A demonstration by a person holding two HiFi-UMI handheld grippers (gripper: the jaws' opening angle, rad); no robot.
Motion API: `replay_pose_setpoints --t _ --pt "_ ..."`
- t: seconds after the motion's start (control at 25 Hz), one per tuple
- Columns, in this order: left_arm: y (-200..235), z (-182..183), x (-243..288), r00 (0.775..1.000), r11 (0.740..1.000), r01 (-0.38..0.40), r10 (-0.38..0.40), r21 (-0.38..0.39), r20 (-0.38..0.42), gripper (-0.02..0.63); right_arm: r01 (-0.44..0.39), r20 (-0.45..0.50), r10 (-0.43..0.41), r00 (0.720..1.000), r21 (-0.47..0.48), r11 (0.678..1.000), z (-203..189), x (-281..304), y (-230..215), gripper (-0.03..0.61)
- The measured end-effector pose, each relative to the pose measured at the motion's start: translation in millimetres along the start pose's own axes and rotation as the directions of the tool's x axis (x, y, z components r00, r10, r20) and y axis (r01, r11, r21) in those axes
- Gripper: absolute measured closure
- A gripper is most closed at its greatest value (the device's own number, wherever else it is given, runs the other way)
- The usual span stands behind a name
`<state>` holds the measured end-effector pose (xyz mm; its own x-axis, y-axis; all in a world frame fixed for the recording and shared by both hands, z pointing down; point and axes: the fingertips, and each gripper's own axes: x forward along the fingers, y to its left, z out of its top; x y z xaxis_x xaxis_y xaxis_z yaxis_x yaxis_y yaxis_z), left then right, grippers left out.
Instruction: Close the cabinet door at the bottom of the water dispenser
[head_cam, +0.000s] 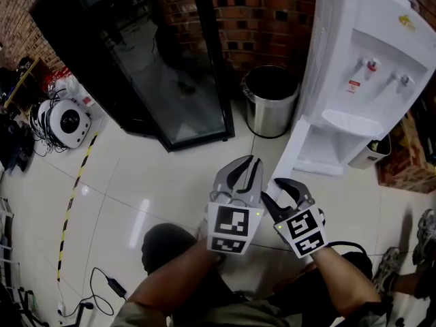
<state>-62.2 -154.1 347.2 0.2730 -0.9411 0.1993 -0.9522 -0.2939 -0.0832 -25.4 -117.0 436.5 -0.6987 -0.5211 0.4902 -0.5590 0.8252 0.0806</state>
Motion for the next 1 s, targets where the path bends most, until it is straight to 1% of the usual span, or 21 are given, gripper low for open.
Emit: replay_pose_setpoints --t 0.16,0.32,0.44,0.56,0.6,0.72,0.84,0.92,1.0 --pt "-3 4 0 1.0 1.0 0.008 -0.007 -0.017 0.009 0.568 -0.002 0.001 0.002 1.0 0.031 1.0 -8 -6 0 0.413" --pt "-18 6 3 0.999 0.999 0.039 -0.039 -0.002 0.014 0.569 0.006 -0.012 -0.005 1.0 0.07 0.998 -15 -18 -4 0.413" --pt "-34 2 8 0.997 0.997 0.075 -0.075 -0.009 -0.002 0.569 0.017 -0.022 -0.015 1.0 0.085 0.996 -22 -30 -9 0.413" --pt "-58 3 13 0.991 0.99 0.133 -0.134 -0.049 -0.015 0.575 0.033 -0.025 -0.03 0.999 0.117 0.993 -33 -45 -17 0.411" --pt "-69 5 14 0.988 0.987 0.154 -0.155 -0.051 -0.01 0.58 0.041 -0.027 -0.038 0.999 0.132 0.99 -37 -51 -21 0.411" --pt "-97 12 16 0.98 0.979 0.199 -0.199 -0.032 0.001 0.583 0.073 -0.033 -0.069 0.997 0.166 0.983 -48 -70 -32 0.412" --pt "-119 10 20 0.976 0.975 0.217 -0.217 -0.052 -0.001 0.584 0.123 -0.041 -0.117 0.992 0.198 0.972 -62 -93 -48 0.413" --pt "-135 7 25 0.974 0.974 0.224 -0.224 -0.044 -0.006 0.586 0.173 -0.052 -0.166 0.985 0.224 0.959 -74 -111 -64 0.422" --pt "-152 5 32 0.97 0.97 0.241 -0.242 -0.031 -0.013 0.589 0.23 -0.061 -0.222 0.973 0.255 0.939 -87 -130 -84 0.444"
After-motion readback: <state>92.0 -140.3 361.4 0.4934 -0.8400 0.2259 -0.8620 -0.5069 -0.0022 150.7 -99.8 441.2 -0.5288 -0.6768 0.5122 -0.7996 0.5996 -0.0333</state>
